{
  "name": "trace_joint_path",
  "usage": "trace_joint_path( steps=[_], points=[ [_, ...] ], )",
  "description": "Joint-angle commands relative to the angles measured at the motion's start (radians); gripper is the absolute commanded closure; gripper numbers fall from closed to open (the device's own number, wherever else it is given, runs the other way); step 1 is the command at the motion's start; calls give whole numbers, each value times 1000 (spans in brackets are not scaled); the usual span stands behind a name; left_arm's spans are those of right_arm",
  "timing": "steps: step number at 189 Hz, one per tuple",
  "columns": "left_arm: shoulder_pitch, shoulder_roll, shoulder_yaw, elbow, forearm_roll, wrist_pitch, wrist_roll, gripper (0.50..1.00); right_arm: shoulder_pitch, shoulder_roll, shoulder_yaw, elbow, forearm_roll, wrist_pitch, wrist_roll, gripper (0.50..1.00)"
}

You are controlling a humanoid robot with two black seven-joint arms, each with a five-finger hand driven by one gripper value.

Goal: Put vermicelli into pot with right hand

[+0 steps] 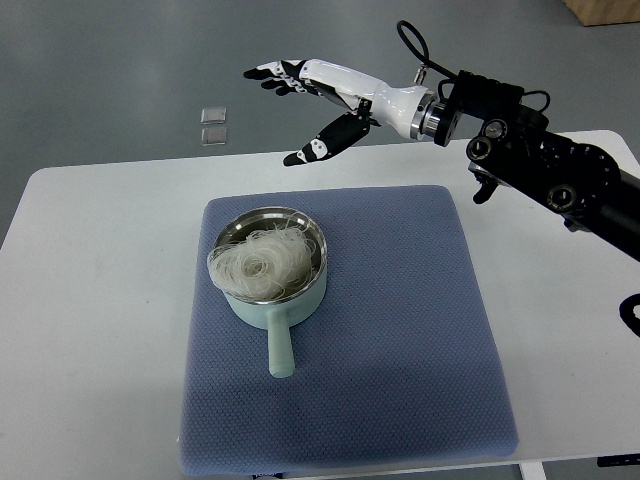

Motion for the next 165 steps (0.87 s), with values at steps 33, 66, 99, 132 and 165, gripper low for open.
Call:
trace_joint_path(
  steps=[33, 66, 99, 132, 165],
  points=[
    [0, 0, -2, 0, 0, 0, 0, 500, -192, 11, 164, -137, 427, -108, 9, 572],
    [0, 0, -2, 0, 0, 0, 0, 500, -248, 11, 166, -145, 663, -161, 9, 572],
    [0, 0, -2, 0, -1, 0, 0, 500, -296, 40, 166, -146, 729, -229, 11, 572],
    [0, 0, -2, 0, -1, 0, 0, 500, -314, 68, 169, -146, 731, -250, 13, 572],
    [0, 0, -2, 0, 0, 0, 0, 500, -321, 70, 169, -146, 731, -266, 19, 572]
  ],
)
